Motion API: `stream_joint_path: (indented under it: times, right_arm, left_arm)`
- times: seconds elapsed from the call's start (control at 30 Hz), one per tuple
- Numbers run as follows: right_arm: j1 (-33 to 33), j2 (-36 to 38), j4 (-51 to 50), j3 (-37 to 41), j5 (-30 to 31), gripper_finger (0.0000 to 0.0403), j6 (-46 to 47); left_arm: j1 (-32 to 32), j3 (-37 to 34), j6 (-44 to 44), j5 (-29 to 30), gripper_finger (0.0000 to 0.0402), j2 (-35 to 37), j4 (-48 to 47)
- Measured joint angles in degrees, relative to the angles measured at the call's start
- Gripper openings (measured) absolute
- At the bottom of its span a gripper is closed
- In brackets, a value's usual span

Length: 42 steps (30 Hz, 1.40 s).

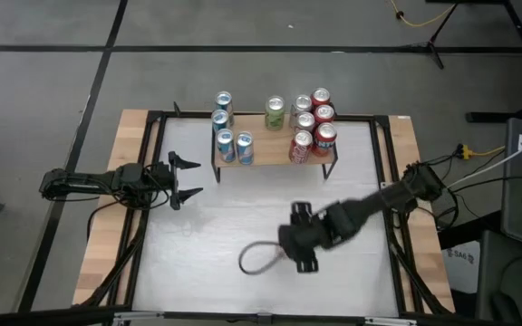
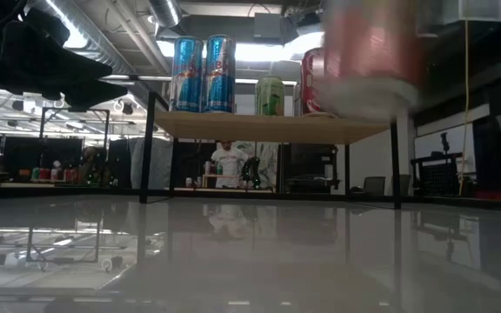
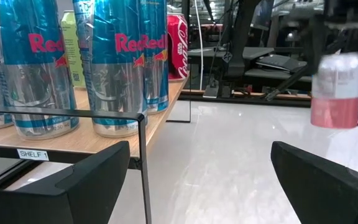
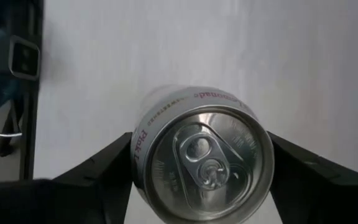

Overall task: Sort soda cans
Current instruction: Put the orange-white soda can on the shelf aligned with the green soda can

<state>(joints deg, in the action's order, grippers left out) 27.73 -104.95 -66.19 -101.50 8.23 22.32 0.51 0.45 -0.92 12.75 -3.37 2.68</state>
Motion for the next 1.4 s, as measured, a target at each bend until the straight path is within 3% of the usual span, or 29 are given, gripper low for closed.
stream_joint_path:
  times: [0.33,0.63,0.93,1.4]
  right_arm:
    - [-13.53,0.0,-2.98,-11.99,-2.86,0.0284,-19.92]
    - [-25.39,0.04,-7.72,-19.04,-3.35,0.0285,-29.21]
    - [-34.47,0.04,-8.3,-19.97,-3.34,0.0286,-35.47]
    - [-42.71,0.04,-6.78,-19.97,-3.36,0.0287,-40.89]
  left_arm:
    - [0.0,-0.02,0.01,0.0,0.0386,-0.01,0.0]
    - [-0.01,0.0,0.0,0.0,0.0386,0.01,-0.01]
    - [-0.02,0.0,0.01,0.01,0.0386,0.0,0.0]
    - [0.0,-0.02,0.01,0.0,0.0386,0.01,0.0]
